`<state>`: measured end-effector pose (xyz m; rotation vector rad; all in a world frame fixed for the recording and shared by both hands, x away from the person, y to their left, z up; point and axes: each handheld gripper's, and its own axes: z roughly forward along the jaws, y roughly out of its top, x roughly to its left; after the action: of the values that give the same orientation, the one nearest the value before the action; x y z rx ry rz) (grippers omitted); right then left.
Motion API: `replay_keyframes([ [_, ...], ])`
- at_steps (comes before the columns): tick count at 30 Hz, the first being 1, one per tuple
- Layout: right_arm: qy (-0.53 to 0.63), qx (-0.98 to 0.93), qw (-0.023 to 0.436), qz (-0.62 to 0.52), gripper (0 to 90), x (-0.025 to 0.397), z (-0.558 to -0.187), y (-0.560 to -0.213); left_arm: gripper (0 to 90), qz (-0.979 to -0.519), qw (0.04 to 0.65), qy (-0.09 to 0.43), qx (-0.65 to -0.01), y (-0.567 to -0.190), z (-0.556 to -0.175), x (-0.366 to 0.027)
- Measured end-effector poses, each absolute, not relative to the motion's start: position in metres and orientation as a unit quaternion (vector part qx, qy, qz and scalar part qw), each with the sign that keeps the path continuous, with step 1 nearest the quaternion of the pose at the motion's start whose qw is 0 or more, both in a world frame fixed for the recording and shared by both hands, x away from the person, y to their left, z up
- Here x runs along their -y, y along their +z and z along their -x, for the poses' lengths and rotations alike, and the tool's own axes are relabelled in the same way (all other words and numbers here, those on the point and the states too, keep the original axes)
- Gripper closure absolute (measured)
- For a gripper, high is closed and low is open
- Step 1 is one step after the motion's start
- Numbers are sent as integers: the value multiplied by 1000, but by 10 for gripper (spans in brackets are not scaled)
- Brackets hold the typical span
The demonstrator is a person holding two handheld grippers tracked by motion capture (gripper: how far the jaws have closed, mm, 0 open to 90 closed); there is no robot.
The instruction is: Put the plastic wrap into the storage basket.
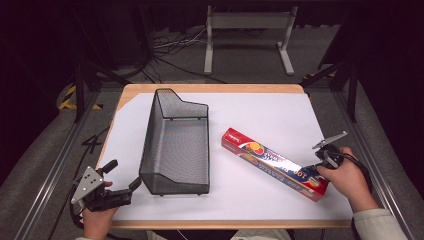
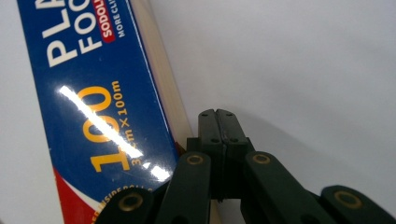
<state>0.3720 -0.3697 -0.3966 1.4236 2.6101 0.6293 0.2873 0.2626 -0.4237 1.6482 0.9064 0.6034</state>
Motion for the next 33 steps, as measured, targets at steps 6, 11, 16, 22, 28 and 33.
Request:
replay_keyframes([
  [6, 199, -870, 45, -449, 900, 362, -364, -396, 30, -695, 551, 258, -384, -423, -287, -264],
  [11, 241, -859, 84, -443, 820, 361, -366, -382, 30, -694, 551, 257, -385, -424, -288, -264],
  [16, 280, -846, 112, -439, 585, 355, -366, -367, 30, -695, 550, 259, -384, -424, -288, -264],
  [22, 325, -833, 137, -425, 325, 341, -366, -355, 30, -693, 551, 261, -385, -423, -287, -264],
  [28, 341, -840, 134, -400, 277, 323, -369, -346, 30, -695, 549, 261, -384, -424, -287, -264],
  [33, 344, -853, 129, -371, 193, 306, -373, -347, 30, -692, 549, 264, -387, -424, -285, -266],
])
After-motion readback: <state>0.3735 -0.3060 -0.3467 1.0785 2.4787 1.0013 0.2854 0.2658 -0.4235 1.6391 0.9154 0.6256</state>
